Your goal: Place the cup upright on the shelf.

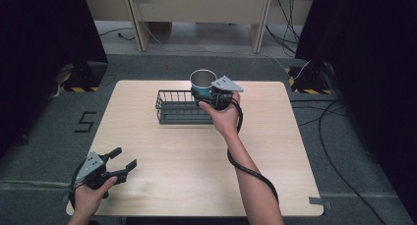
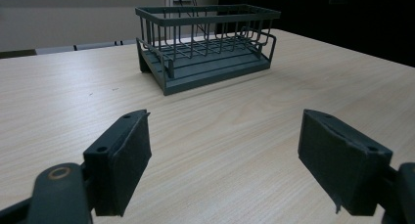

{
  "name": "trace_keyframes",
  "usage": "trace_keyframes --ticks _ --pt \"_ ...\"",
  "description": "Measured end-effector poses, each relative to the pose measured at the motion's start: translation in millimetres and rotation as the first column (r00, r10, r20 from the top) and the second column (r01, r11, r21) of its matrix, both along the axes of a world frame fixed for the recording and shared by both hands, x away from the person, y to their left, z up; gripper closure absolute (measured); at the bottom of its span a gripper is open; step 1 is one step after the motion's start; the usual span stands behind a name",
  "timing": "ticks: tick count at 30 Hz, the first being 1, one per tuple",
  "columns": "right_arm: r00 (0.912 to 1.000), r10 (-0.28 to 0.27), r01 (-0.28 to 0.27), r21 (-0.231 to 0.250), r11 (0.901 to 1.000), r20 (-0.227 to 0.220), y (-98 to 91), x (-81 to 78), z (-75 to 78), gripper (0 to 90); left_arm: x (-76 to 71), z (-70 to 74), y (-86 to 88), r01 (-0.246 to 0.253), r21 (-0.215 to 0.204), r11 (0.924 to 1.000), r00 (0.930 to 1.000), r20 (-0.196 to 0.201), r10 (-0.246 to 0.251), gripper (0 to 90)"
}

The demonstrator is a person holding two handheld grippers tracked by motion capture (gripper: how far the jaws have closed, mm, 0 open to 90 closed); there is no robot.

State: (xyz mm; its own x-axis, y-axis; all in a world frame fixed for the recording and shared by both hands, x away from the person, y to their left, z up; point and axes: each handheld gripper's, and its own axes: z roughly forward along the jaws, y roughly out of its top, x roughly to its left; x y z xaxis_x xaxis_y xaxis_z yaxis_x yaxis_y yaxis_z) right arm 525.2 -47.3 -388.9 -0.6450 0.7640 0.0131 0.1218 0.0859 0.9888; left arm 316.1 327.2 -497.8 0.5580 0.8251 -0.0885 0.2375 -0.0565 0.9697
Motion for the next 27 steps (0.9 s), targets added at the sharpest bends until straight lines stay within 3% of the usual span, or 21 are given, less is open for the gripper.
trace_keyframes --ticks 27 --pt "0.9994 -0.017 0.017 -0.005 0.9998 -0.030 12.4 18.7 -2.8 17.0 -0.1 0.2 -0.3 0.002 -0.003 1.0000 1.0000 0.001 -0.002 19.0"
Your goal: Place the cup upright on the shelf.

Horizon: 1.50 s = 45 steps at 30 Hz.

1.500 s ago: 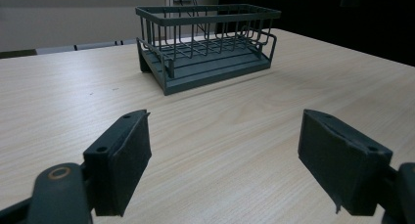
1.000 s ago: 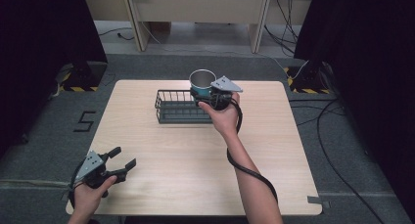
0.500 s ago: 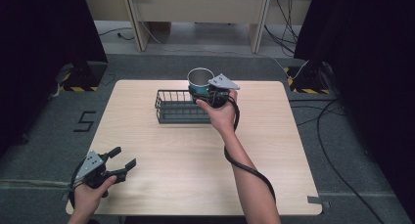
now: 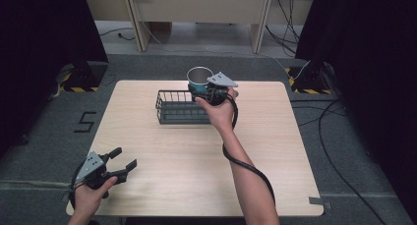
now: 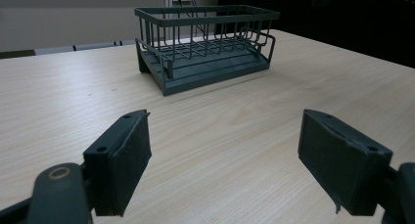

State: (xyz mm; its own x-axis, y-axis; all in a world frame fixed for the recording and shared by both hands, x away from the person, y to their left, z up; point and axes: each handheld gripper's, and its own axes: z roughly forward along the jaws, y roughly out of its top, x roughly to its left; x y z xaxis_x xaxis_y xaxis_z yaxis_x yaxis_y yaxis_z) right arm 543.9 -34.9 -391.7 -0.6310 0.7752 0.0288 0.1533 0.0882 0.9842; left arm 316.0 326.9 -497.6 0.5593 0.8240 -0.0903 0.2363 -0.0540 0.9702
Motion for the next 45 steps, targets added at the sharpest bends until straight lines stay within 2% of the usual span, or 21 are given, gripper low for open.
trace_keyframes --ticks 27,45 --pt "0.9988 -0.022 0.021 -0.017 0.9996 -0.044 14.1 19.3 -10.1 16.9 0.5 -0.2 -0.2 0.000 -0.007 1.0000 1.0000 -0.001 0.000 19.0" --pt "0.9919 -0.064 0.058 -0.058 0.9967 -0.110 27.8 30.2 -27.2 16.8 0.3 0.0 0.5 0.001 -0.008 1.0000 1.0000 -0.003 -0.001 18.9"
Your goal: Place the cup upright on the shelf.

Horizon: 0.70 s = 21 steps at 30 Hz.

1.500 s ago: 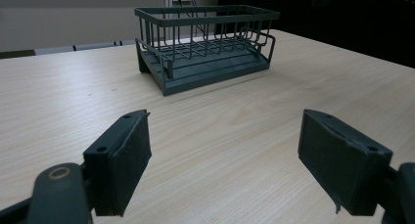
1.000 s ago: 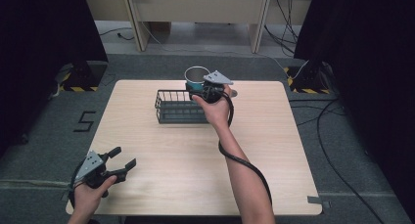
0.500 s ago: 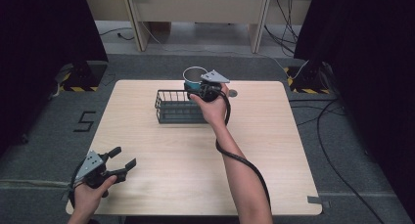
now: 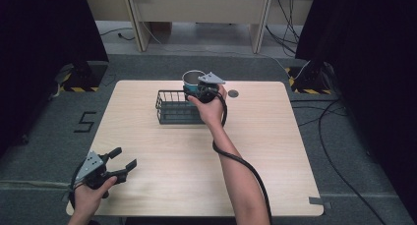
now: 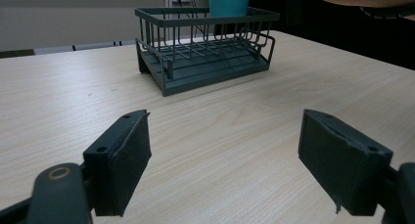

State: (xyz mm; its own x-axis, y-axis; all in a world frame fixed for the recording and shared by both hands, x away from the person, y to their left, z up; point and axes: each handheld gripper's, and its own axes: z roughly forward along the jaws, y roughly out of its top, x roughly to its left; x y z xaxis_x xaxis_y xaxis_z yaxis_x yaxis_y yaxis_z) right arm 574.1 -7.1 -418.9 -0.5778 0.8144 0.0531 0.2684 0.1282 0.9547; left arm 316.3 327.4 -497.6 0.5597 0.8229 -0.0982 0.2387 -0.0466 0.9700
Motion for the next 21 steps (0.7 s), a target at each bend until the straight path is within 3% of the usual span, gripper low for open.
trace_keyframes --ticks 21 --pt "0.9971 0.003 -0.007 -0.051 0.9987 -0.076 7.9 2.8 -22.2 16.6 -0.1 0.1 -0.4 0.003 0.002 1.0000 1.0000 0.000 -0.003 18.9"
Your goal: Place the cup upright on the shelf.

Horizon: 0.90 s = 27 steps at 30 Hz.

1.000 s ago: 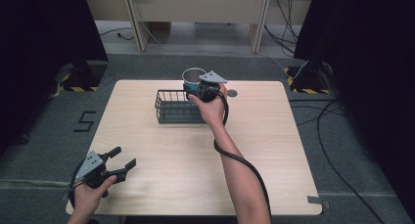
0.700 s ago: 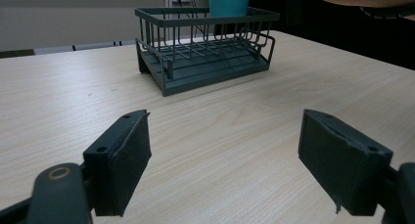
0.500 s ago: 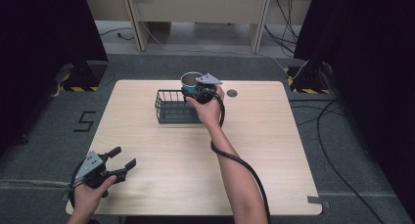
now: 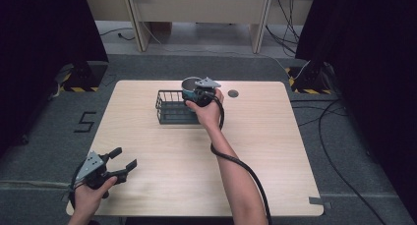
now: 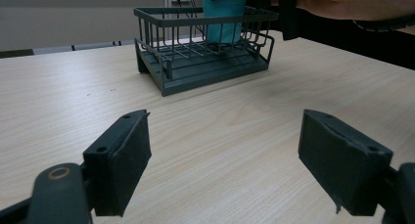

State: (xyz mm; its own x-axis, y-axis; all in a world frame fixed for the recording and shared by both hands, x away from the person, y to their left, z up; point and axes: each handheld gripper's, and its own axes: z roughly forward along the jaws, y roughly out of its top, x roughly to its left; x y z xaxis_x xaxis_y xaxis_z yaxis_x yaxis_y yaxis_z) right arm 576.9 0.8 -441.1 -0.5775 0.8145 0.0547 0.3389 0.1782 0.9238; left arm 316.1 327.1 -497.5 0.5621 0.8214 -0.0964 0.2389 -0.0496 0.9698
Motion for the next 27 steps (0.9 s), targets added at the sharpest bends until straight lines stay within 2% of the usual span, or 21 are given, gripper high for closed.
trace_keyframes --ticks 15,27 --pt "1.0000 -0.004 0.004 -0.021 0.9998 0.004 1.7 -2.3 -5.6 15.9 0.0 -0.1 -0.7 0.001 -0.001 1.0000 1.0000 0.001 -0.001 18.9" --pt "0.9999 -0.015 0.015 -0.007 0.9999 -0.002 1.8 -9.6 -5.5 14.9 0.0 -0.2 -1.4 0.003 0.000 1.0000 1.0000 -0.002 -0.003 18.9"
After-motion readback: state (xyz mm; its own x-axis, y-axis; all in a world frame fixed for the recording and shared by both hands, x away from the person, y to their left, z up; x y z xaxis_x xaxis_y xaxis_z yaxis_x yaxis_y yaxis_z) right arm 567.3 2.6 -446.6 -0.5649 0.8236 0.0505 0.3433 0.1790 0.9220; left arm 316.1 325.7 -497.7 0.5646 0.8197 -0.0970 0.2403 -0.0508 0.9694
